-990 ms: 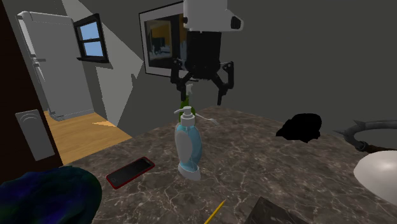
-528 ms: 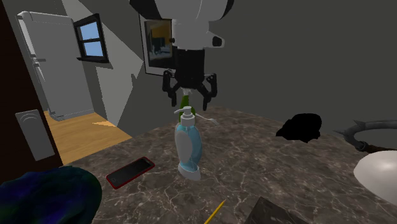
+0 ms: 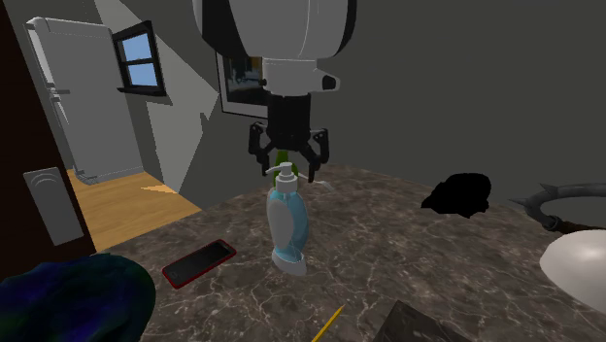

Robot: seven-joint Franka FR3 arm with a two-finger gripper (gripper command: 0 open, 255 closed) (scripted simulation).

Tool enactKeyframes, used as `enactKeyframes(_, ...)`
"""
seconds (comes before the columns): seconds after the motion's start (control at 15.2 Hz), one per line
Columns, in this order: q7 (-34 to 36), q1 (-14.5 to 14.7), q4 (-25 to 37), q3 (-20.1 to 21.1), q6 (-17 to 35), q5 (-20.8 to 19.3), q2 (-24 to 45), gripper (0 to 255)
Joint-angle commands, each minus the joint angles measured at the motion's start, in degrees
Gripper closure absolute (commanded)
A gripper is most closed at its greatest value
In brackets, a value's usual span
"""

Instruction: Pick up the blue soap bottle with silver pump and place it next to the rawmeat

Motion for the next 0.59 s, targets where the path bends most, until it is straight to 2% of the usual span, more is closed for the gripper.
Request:
enactKeyframes(0.0,0.0,0.0,0.0,0.0,0.1,0.0,0.0,0)
enactKeyframes(0.2,0.0,0.0,0.0,0.0,0.1,0.0,0.0,0)
enactKeyframes(0.26,0.0,0.0,0.0,0.0,0.1,0.0,0.0,255)
enactKeyframes(0.53,0.0,0.0,0.0,0.0,0.1,0.0,0.0,255)
